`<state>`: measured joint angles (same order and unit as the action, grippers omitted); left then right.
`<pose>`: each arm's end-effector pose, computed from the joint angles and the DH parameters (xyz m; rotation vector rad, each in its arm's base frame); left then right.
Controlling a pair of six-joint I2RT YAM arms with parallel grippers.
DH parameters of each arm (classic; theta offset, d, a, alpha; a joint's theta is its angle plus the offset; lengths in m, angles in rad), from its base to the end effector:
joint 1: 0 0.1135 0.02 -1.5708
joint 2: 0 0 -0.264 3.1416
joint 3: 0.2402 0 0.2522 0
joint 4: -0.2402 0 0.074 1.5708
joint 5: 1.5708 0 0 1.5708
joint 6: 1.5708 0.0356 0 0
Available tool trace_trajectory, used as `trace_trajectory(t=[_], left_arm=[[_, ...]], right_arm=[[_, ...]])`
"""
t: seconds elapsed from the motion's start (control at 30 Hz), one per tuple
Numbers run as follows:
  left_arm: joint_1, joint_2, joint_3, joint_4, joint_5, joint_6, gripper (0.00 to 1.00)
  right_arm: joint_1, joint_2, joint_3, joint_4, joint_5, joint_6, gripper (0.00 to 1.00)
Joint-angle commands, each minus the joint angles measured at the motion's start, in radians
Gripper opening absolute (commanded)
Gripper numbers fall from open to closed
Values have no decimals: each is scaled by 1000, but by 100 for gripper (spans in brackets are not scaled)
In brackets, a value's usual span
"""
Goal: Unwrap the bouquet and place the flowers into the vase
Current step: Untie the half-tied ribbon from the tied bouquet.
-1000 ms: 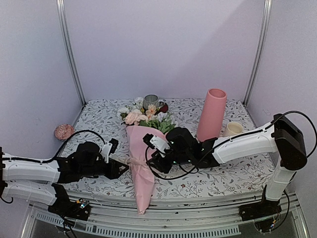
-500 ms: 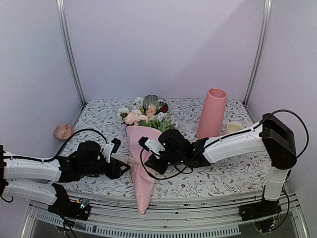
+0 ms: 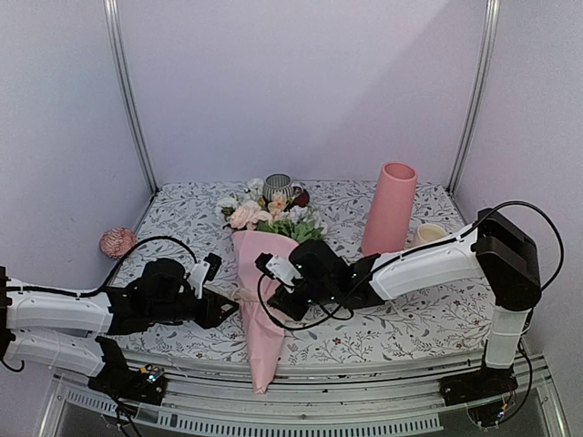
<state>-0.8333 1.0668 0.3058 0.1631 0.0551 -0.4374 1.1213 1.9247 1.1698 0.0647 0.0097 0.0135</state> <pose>0.1343 -0.1507 0.1575 0.4802 2.2252 -0.7648 0.1809 0.3741 0.1672 -1.2211 1.9844 0.5805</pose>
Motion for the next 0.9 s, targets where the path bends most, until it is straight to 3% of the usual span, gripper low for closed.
trace_trajectory(t=[0.0, 0.23, 0.43, 0.67, 0.87], left_arm=[[11, 1, 15, 13, -10, 13, 45], [10, 2, 12, 18, -9, 6, 44], [10, -2, 20, 14, -9, 11, 44], [10, -8, 22, 3, -13, 11, 44], [11, -16, 16, 2, -16, 8, 44]], right_arm=[[8, 31, 31, -24, 10, -3, 36], [10, 50, 31, -26, 38, -3, 29], [9, 1, 57, -7, 103, -3, 4], [10, -162, -98, 128, 281, 54, 3], [10, -251, -217, 138, 472, 166, 3]])
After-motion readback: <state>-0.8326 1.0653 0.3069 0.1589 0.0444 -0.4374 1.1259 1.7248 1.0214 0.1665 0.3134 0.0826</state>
